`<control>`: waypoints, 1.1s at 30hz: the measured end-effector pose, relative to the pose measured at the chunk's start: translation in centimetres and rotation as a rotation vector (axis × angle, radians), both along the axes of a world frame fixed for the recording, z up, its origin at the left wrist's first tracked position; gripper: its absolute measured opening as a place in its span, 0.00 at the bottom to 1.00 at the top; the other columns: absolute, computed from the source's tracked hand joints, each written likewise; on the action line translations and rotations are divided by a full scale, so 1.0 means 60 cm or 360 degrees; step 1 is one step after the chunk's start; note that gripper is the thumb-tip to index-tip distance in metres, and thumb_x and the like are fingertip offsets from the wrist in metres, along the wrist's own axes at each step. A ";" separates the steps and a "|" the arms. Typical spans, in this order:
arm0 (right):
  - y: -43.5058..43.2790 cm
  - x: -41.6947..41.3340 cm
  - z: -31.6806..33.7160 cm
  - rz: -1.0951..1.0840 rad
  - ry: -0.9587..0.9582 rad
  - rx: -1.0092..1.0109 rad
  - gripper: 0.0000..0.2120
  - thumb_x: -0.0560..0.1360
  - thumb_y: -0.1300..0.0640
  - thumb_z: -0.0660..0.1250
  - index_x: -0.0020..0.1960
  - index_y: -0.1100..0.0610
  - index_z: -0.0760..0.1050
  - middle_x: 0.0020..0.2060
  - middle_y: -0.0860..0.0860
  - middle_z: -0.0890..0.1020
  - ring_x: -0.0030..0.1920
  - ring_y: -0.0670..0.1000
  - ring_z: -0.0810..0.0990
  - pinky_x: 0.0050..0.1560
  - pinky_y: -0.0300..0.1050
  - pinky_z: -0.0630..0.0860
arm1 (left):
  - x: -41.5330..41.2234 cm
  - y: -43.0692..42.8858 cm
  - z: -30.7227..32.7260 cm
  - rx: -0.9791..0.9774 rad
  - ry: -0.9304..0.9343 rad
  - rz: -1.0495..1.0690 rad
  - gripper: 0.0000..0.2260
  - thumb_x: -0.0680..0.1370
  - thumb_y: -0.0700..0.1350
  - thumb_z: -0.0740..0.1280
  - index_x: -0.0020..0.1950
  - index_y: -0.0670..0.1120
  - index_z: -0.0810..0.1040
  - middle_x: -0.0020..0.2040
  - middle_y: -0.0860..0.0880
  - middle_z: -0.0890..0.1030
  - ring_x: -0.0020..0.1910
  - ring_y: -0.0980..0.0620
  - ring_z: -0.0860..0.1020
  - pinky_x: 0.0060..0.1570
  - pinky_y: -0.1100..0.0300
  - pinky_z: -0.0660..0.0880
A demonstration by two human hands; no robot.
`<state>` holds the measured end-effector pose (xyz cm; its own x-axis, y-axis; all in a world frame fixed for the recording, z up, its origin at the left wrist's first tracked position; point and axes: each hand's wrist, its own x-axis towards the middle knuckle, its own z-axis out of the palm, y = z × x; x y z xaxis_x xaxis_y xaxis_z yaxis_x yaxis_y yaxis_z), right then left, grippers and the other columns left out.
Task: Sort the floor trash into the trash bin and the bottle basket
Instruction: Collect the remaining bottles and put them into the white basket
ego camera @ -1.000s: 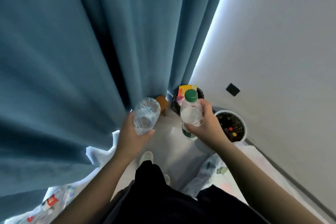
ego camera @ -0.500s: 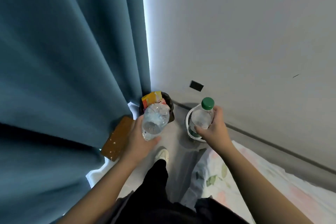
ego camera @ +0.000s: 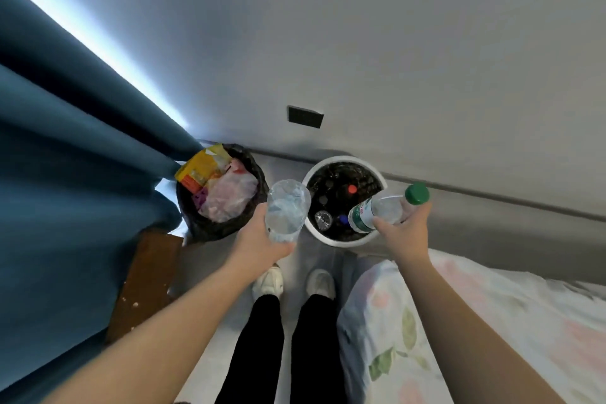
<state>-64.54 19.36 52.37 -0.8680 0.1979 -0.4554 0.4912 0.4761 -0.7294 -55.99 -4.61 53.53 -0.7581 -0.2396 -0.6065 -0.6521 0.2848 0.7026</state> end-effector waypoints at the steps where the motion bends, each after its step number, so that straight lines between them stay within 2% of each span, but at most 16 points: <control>1: 0.007 -0.009 -0.048 -0.0028 -0.0023 0.0004 0.31 0.66 0.62 0.75 0.58 0.48 0.58 0.53 0.48 0.74 0.48 0.47 0.78 0.45 0.38 0.70 | -0.018 0.010 -0.042 0.0009 -0.0020 0.0022 0.26 0.65 0.44 0.77 0.55 0.59 0.67 0.47 0.61 0.78 0.46 0.60 0.77 0.43 0.69 0.71; 3: 0.016 -0.025 -0.135 -0.0049 -0.0058 -0.0002 0.31 0.67 0.62 0.75 0.59 0.48 0.59 0.53 0.47 0.74 0.46 0.38 0.76 0.41 0.30 0.68 | -0.053 0.032 -0.122 0.0054 -0.0032 0.0046 0.27 0.65 0.44 0.78 0.55 0.59 0.67 0.46 0.64 0.76 0.45 0.67 0.74 0.38 0.76 0.67; 4: 0.019 -0.031 -0.176 -0.0050 -0.0088 -0.0010 0.31 0.67 0.62 0.75 0.60 0.49 0.59 0.52 0.47 0.74 0.46 0.38 0.75 0.41 0.29 0.68 | -0.068 0.044 -0.161 0.0089 -0.0040 0.0050 0.27 0.66 0.44 0.78 0.56 0.58 0.66 0.46 0.64 0.75 0.45 0.69 0.73 0.37 0.77 0.67; 8: 0.030 -0.061 -0.308 -0.0003 -0.0137 -0.0017 0.34 0.67 0.60 0.76 0.66 0.53 0.60 0.56 0.49 0.76 0.54 0.49 0.77 0.53 0.42 0.72 | -0.119 0.090 -0.289 0.0151 -0.0054 0.0069 0.27 0.67 0.43 0.78 0.56 0.56 0.66 0.47 0.63 0.75 0.45 0.68 0.74 0.38 0.75 0.70; 10: 0.029 -0.081 -0.367 -0.0013 -0.0086 -0.0005 0.36 0.66 0.60 0.76 0.68 0.54 0.60 0.57 0.48 0.75 0.56 0.48 0.75 0.55 0.41 0.72 | -0.139 0.106 -0.342 0.0164 -0.0035 0.0087 0.28 0.66 0.42 0.78 0.57 0.54 0.66 0.47 0.63 0.75 0.44 0.69 0.75 0.41 0.75 0.71; 11: 0.028 -0.090 -0.395 -0.0022 -0.0062 0.0005 0.37 0.66 0.60 0.76 0.68 0.54 0.60 0.56 0.47 0.74 0.54 0.47 0.75 0.52 0.36 0.71 | -0.147 0.112 -0.365 0.0164 -0.0029 0.0083 0.28 0.66 0.42 0.78 0.59 0.53 0.67 0.47 0.63 0.76 0.45 0.69 0.76 0.43 0.74 0.72; 13: 0.024 -0.103 -0.446 -0.0007 -0.0051 0.0008 0.36 0.67 0.60 0.76 0.67 0.52 0.60 0.51 0.44 0.74 0.48 0.43 0.75 0.41 0.23 0.68 | -0.159 0.119 -0.405 0.0174 -0.0028 0.0057 0.30 0.66 0.43 0.78 0.63 0.50 0.68 0.50 0.61 0.77 0.50 0.65 0.77 0.51 0.68 0.74; 14: 0.023 -0.104 -0.470 0.0040 -0.0075 0.0012 0.35 0.67 0.60 0.75 0.67 0.51 0.60 0.49 0.43 0.74 0.46 0.42 0.74 0.37 0.21 0.67 | -0.163 0.120 -0.421 0.0180 -0.0032 0.0048 0.31 0.66 0.43 0.78 0.65 0.50 0.68 0.52 0.60 0.77 0.51 0.64 0.76 0.53 0.65 0.74; 16: 0.018 -0.100 -0.515 0.0203 -0.0136 0.0051 0.33 0.68 0.61 0.74 0.66 0.51 0.61 0.47 0.44 0.76 0.46 0.45 0.75 0.36 0.25 0.67 | -0.170 0.120 -0.449 0.0183 -0.0021 0.0043 0.31 0.66 0.43 0.78 0.65 0.50 0.68 0.52 0.61 0.77 0.52 0.66 0.76 0.55 0.63 0.74; 20: 0.007 -0.093 -0.572 0.0458 -0.0272 0.0165 0.30 0.69 0.65 0.71 0.65 0.54 0.62 0.56 0.56 0.77 0.54 0.55 0.77 0.46 0.38 0.68 | -0.176 0.116 -0.483 0.0162 -0.0033 -0.0007 0.31 0.67 0.42 0.78 0.66 0.46 0.69 0.54 0.57 0.79 0.52 0.65 0.77 0.52 0.68 0.75; 22: 0.007 -0.095 -0.576 0.0506 -0.0323 0.0237 0.32 0.68 0.66 0.71 0.67 0.53 0.62 0.59 0.58 0.75 0.56 0.58 0.76 0.48 0.39 0.67 | -0.182 0.114 -0.488 0.0191 -0.0075 -0.0030 0.31 0.67 0.41 0.78 0.66 0.44 0.69 0.56 0.51 0.79 0.55 0.58 0.78 0.56 0.61 0.76; 25: 0.013 -0.098 -0.557 0.0626 -0.0238 0.0288 0.36 0.69 0.62 0.72 0.70 0.46 0.61 0.64 0.55 0.70 0.59 0.56 0.74 0.50 0.43 0.68 | -0.198 0.108 -0.483 0.0217 -0.0124 -0.0040 0.32 0.67 0.41 0.78 0.67 0.44 0.68 0.58 0.50 0.79 0.56 0.55 0.78 0.59 0.55 0.76; 27: 0.020 -0.103 -0.541 0.0866 -0.0041 0.0424 0.30 0.71 0.59 0.71 0.69 0.45 0.65 0.64 0.52 0.69 0.58 0.55 0.74 0.46 0.48 0.74 | -0.209 0.106 -0.479 0.0223 -0.0161 -0.0051 0.32 0.67 0.42 0.78 0.68 0.45 0.68 0.59 0.50 0.79 0.57 0.54 0.78 0.60 0.54 0.75; 29: 0.025 -0.111 -0.536 0.1132 0.0067 0.0611 0.21 0.74 0.56 0.68 0.66 0.48 0.71 0.61 0.51 0.71 0.57 0.55 0.74 0.40 0.49 0.74 | -0.216 0.103 -0.476 0.0211 -0.0209 -0.0066 0.33 0.67 0.43 0.78 0.68 0.45 0.67 0.60 0.50 0.79 0.57 0.54 0.78 0.59 0.56 0.75; 31: 0.025 -0.122 -0.543 0.1309 -0.0014 0.0737 0.13 0.77 0.57 0.65 0.62 0.52 0.75 0.58 0.52 0.73 0.54 0.57 0.75 0.40 0.50 0.74 | -0.220 0.101 -0.475 0.0194 -0.0244 -0.0103 0.32 0.68 0.44 0.77 0.68 0.46 0.67 0.59 0.52 0.78 0.56 0.57 0.77 0.53 0.63 0.74; 33: 0.023 -0.129 -0.549 0.1313 -0.0062 0.0723 0.09 0.78 0.59 0.62 0.57 0.56 0.78 0.56 0.54 0.75 0.51 0.59 0.77 0.42 0.51 0.75 | -0.222 0.103 -0.474 0.0223 -0.0255 -0.0148 0.30 0.69 0.44 0.76 0.68 0.47 0.68 0.58 0.52 0.79 0.54 0.59 0.78 0.50 0.66 0.74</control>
